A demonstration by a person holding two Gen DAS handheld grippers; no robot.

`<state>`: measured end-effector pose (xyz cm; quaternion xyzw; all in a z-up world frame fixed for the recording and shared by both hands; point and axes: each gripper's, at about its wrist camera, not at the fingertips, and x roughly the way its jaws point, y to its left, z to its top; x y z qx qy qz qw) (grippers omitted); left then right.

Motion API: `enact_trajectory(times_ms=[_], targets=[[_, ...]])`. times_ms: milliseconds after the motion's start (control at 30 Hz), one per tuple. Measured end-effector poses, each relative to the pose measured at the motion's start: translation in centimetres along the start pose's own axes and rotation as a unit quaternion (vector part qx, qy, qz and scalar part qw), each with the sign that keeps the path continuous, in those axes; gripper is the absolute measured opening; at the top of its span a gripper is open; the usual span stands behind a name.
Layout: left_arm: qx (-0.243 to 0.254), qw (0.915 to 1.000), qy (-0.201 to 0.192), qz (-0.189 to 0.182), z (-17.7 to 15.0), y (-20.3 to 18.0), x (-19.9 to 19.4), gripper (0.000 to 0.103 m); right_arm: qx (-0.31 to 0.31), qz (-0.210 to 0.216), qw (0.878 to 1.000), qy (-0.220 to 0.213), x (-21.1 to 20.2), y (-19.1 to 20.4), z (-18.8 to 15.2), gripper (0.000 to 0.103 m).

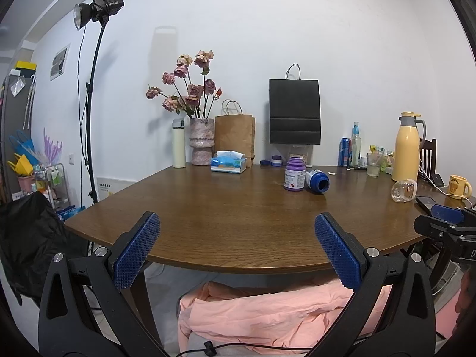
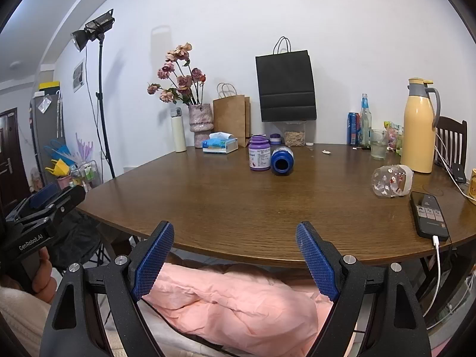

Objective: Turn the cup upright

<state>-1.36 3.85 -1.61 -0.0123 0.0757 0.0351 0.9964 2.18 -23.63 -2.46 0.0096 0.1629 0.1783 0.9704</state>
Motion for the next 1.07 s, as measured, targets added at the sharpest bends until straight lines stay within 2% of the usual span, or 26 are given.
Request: enact_trajectory(times_ms=[1067], targets=[[0.0,1.0,0.0,0.009,0.6,-0.27,0.13,0.103,-0.01,0.01,1.0,0.005,0.47,0.49,-0.22,0.088]])
